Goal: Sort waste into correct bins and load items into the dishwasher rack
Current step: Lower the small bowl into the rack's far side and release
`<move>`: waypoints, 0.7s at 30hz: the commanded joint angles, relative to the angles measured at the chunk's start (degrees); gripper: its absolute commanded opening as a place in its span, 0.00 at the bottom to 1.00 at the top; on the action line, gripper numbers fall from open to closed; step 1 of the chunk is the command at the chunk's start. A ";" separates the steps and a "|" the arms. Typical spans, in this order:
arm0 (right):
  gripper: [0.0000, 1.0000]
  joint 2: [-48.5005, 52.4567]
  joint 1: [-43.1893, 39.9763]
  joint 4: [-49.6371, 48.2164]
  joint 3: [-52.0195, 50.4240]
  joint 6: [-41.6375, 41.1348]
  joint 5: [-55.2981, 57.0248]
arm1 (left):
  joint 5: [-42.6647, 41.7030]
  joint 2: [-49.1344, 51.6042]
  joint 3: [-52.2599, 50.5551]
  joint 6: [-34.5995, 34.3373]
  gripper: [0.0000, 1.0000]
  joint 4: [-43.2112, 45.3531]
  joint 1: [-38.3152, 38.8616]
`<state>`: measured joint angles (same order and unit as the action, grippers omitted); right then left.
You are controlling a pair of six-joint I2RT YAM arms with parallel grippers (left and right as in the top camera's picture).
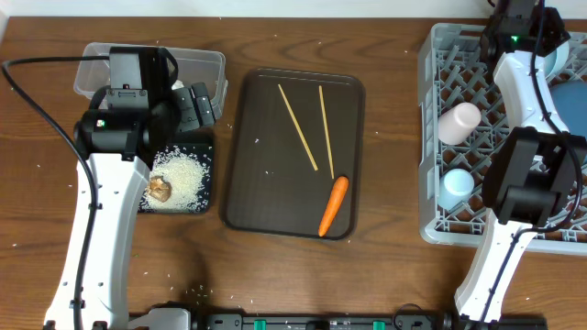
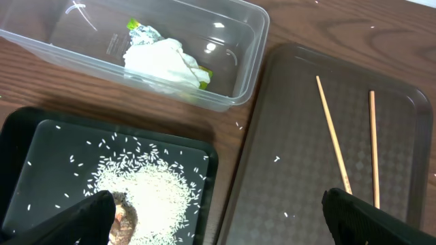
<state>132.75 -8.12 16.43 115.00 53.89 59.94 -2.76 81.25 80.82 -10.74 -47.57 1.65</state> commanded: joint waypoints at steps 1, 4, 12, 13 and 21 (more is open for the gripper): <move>0.01 1.44 -0.66 -0.33 -0.17 1.46 1.55 | 0.46 0.42 0.24 -0.74 0.98 -0.09 -0.20; 0.01 1.46 -0.63 0.22 -0.48 1.44 1.53 | 0.46 0.42 0.24 -0.74 0.98 -0.09 -0.20; 0.10 4.59 -0.44 1.16 -0.52 1.46 2.91 | 0.46 0.42 0.24 -0.74 0.98 -0.09 -0.20; 0.11 5.03 -0.31 1.11 -0.52 1.46 2.91 | 0.46 0.42 0.24 -0.74 0.98 -0.09 -0.20; 0.14 5.84 0.87 0.28 -0.52 1.44 3.30 | 0.46 0.42 0.24 -0.74 0.98 -0.09 -0.20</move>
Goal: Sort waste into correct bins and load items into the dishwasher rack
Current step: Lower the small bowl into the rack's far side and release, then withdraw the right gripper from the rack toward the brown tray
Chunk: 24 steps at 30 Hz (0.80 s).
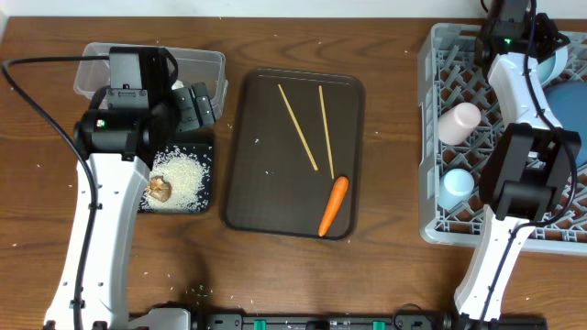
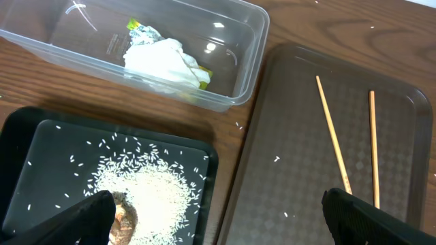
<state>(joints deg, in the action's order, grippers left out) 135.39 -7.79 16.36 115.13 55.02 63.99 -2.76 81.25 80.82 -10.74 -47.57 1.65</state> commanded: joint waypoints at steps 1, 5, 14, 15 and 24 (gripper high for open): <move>0.15 3.19 0.79 -0.24 -0.66 0.31 -0.26 | 0.46 0.42 0.24 -0.74 0.98 -0.09 -0.20; 0.17 3.19 2.21 -0.33 -0.66 0.33 0.79 | 0.46 0.42 0.24 -0.74 0.98 -0.09 -0.20; 0.33 3.19 7.69 -0.28 -0.66 0.33 2.25 | 0.46 0.42 0.24 -0.74 0.98 -0.09 -0.20; 0.38 3.19 8.28 -0.28 -0.66 0.35 2.25 | 0.46 0.42 0.24 -0.74 0.98 -0.09 -0.20; 0.72 3.19 13.33 -0.31 -0.66 5.57 3.65 | 0.46 0.42 0.24 -0.74 0.98 -0.09 -0.20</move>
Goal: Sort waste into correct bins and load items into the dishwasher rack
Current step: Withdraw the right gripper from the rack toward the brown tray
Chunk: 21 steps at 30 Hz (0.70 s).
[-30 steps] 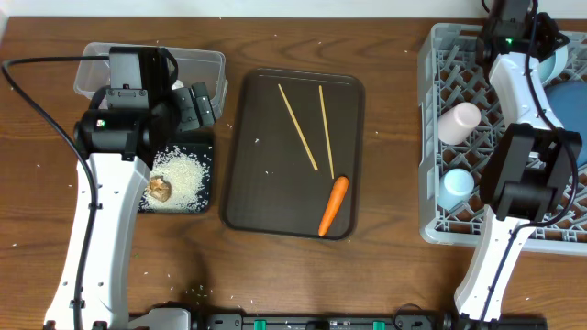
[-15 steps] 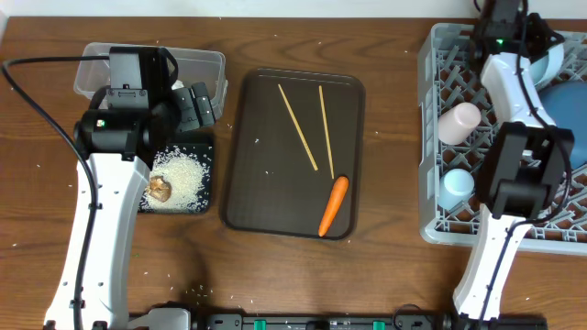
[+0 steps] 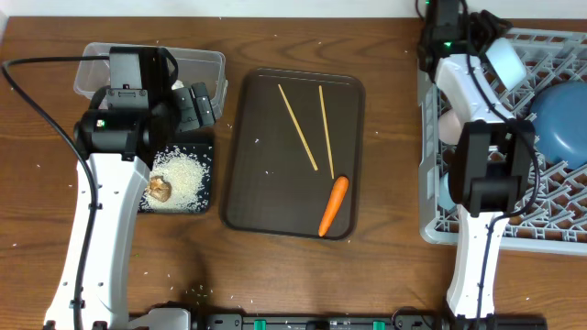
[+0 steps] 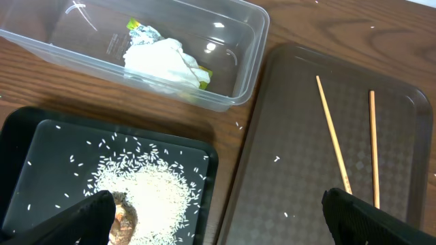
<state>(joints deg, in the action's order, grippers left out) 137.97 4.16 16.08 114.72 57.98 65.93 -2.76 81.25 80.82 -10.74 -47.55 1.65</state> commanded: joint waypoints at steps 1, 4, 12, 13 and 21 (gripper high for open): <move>0.75 0.61 1.68 -0.02 -0.24 2.91 2.14 | 0.46 0.42 0.24 -0.74 0.98 -0.11 -0.20; 0.84 0.57 2.64 -0.11 -0.24 3.82 3.06 | 0.46 0.42 0.24 -0.74 0.98 -0.11 -0.20; 0.92 -0.15 4.07 -6.12 -0.22 3.17 6.08 | 0.46 0.42 0.24 -0.74 0.98 -0.11 -0.20; 0.92 -0.48 4.26 -6.69 -0.22 3.17 5.95 | 0.46 0.42 0.24 -0.74 0.98 -0.11 -0.20; 0.97 -4.81 6.80 -13.94 -0.17 2.93 4.90 | 0.46 0.42 0.24 -0.74 0.98 -0.11 -0.20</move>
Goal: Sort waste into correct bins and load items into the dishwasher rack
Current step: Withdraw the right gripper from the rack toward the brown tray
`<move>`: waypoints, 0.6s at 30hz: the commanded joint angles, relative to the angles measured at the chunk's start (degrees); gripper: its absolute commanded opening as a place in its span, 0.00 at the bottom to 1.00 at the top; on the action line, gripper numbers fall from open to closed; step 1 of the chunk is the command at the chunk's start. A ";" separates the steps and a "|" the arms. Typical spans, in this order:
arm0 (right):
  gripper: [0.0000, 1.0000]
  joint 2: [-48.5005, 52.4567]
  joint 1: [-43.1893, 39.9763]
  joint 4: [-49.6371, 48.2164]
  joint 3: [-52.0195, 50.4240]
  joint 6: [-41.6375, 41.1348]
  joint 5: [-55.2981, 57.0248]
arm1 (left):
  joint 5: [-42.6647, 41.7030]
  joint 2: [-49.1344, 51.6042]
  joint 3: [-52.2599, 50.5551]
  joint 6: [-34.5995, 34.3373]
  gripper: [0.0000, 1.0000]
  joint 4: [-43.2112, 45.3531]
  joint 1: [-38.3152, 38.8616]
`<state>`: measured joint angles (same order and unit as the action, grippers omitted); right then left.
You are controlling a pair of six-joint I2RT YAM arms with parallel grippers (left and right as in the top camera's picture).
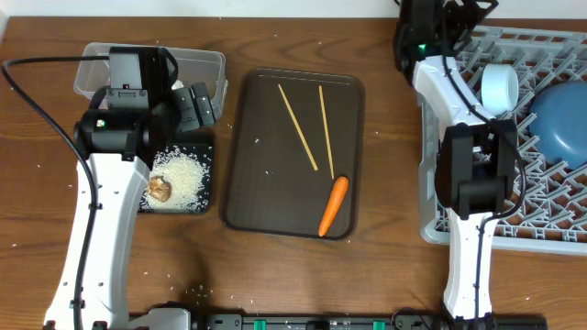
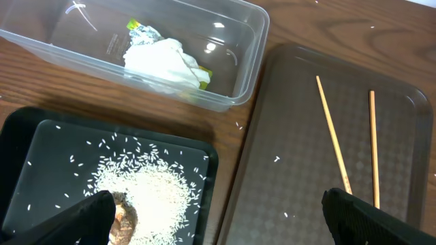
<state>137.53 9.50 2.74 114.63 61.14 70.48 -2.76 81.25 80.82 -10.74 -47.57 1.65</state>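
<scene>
An orange carrot (image 1: 334,205) and two chopsticks (image 1: 298,126) (image 2: 333,133) lie on the brown tray (image 1: 266,192). My left gripper (image 2: 218,221) hangs open and empty over the gap between the black tray (image 2: 41,136) and the brown tray. The black tray holds rice (image 2: 150,190) and a brown food lump (image 1: 160,189). The clear bin (image 2: 252,54) holds crumpled white paper (image 2: 167,61). My right gripper (image 1: 449,11) is at the far left corner of the grey dishwasher rack (image 1: 431,183); its jaws are hidden. The rack's far side looks raised, with a white cup (image 1: 500,87) and a blue bowl (image 1: 561,105) in it.
Loose rice grains dot the wooden table. The right arm's links stand along the rack's left wall, between the rack and the brown tray. The left arm's link crosses the black tray's left side.
The right wrist has shifted a little left past the rack's far left corner. The white cup and blue bowl sit lower and larger in the overhead view. The left arm has not moved.
At first the right wrist was over the rack's far right part, the rack lying flat with a pink cup and a pale blue cup. Then it stood at the far left corner with the rack's far side seeming raised. The left gripper stayed open throughout.
</scene>
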 commanded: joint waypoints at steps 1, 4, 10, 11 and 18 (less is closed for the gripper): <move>0.98 -4.98 1.95 -0.59 -0.09 -0.70 -0.33 | 0.46 0.42 0.24 -0.74 0.98 -0.09 -0.20; 0.99 -6.43 3.87 -0.57 -0.09 -3.41 -1.79 | 0.46 0.42 0.24 -0.74 0.98 -0.09 -0.20; 0.99 -6.95 9.35 5.86 -0.09 -12.63 -4.24 | 0.46 0.42 0.24 -0.74 0.98 -0.09 -0.20; 0.99 -6.95 10.27 8.81 -0.09 -15.45 -6.16 | 0.46 0.42 0.24 -0.74 0.98 -0.09 -0.20; 0.99 -7.04 15.52 34.64 -0.09 -41.66 -33.29 | 0.46 0.42 0.24 -0.74 0.98 -0.09 -0.20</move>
<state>131.28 23.62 33.17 114.61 35.88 52.84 -2.76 81.25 80.82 -10.74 -47.55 1.65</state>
